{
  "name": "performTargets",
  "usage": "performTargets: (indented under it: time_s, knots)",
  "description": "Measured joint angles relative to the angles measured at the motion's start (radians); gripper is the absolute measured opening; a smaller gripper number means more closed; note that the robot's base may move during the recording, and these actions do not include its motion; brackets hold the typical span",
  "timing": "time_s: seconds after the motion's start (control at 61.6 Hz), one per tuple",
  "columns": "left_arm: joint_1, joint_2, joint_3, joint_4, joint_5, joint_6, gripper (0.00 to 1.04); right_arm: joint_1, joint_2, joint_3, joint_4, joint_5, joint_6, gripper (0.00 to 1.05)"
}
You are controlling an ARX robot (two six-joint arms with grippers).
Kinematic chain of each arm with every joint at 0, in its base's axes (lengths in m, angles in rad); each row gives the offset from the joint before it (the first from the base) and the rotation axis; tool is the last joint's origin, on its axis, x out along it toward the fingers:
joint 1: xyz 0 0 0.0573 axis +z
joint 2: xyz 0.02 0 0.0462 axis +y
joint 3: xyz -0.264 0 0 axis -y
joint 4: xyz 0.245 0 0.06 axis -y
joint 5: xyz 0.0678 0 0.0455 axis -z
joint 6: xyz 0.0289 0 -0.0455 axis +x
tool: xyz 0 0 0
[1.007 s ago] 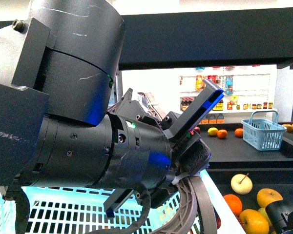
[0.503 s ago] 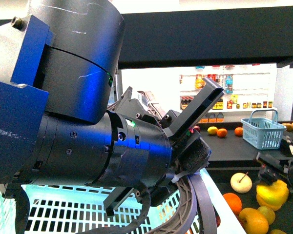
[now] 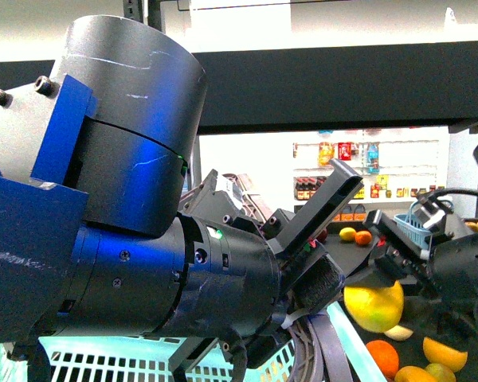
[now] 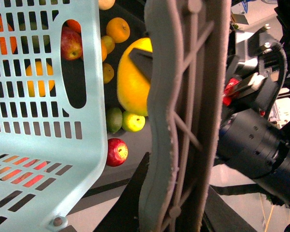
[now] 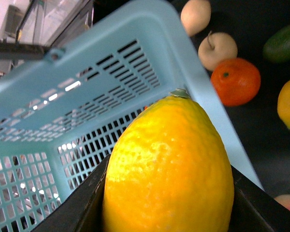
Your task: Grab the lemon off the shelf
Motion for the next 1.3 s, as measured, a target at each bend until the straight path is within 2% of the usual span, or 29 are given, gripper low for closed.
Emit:
performTargets:
  time_s: [0.309, 0.438, 0.633, 0.828, 0.974, 1.169, 1.299]
  knots:
    - [0.0, 0.0, 0.0, 0.0, -0.001, 0.0, 0.13, 0.093, 0.018, -0.052, 0.04, 0.027, -0.016, 0.54]
    - [0.0, 0.0, 0.0, 0.0, -0.003, 0.0, 0.13, 0.097, 0.021, -0.068, 0.075, 0.045, -0.029, 0.74]
    - [0.001, 0.0, 0.001, 0.001, -0.006, -0.001, 0.13, 0.069, 0.014, -0.09, 0.116, 0.028, -0.059, 0.97]
    - [0.001, 0.0, 0.003, 0.003, -0.004, -0.003, 0.13, -0.014, -0.051, -0.097, 0.171, -0.038, -0.081, 0.97]
    - [0.001, 0.0, 0.003, 0.003, -0.003, -0.005, 0.13, -0.13, -0.066, -0.048, 0.225, -0.051, -0.089, 0.97]
    - [0.001, 0.0, 0.003, 0.003, -0.002, -0.005, 0.13, -0.288, 0.06, 0.031, 0.238, 0.057, -0.192, 0.97]
    - [0.001, 0.0, 0.003, 0.003, 0.0, -0.004, 0.13, -0.338, 0.224, 0.071, 0.215, 0.136, -0.281, 0.97]
